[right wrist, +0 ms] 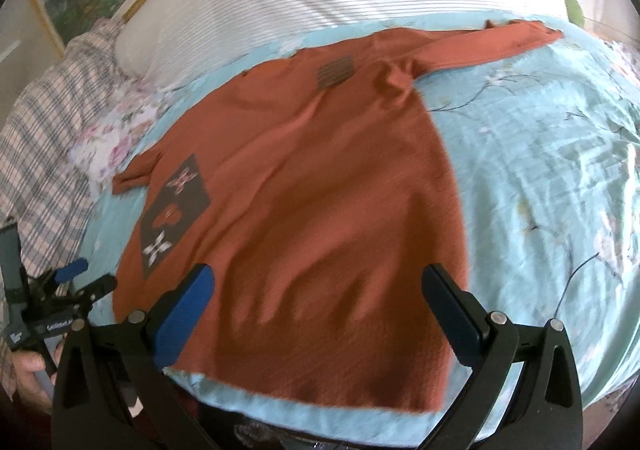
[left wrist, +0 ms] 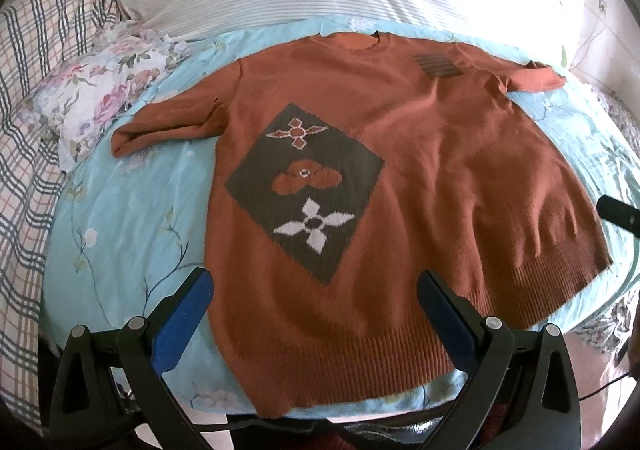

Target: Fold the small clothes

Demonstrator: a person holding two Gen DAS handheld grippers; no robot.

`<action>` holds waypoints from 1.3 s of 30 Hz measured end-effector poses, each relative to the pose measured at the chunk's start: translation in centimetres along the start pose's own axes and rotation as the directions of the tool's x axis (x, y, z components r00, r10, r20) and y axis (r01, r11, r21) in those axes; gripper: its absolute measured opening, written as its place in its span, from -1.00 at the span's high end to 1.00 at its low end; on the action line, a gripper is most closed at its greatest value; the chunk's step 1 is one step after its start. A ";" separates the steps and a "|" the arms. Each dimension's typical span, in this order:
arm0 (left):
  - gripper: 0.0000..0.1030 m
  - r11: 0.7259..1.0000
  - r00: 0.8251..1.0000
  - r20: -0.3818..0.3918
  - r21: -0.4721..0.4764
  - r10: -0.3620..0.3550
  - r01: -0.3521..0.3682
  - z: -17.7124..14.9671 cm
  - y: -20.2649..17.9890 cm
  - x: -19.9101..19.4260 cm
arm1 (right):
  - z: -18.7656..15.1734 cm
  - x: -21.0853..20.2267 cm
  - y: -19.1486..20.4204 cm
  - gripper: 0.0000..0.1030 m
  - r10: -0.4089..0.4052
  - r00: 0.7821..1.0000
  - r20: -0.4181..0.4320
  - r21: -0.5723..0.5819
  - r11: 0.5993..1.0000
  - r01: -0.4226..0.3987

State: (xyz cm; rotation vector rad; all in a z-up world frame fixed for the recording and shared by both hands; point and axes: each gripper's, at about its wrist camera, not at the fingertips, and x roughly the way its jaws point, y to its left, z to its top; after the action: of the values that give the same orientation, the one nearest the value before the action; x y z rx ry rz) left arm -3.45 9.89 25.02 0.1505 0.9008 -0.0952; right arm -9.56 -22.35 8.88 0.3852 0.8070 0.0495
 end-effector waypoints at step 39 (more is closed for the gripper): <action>-0.98 0.996 0.971 -0.238 0.075 -0.036 0.056 5.2 -14.1 23.5 | 30.6 10.2 -39.7 0.02 -0.457 0.878 0.141 0.520 0.789 0.328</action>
State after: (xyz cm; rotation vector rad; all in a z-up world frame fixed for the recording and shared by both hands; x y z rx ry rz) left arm 13.08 -5.35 8.44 0.2195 1.1393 -0.1595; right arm 15.29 -67.03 6.90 0.6726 0.6153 -0.6052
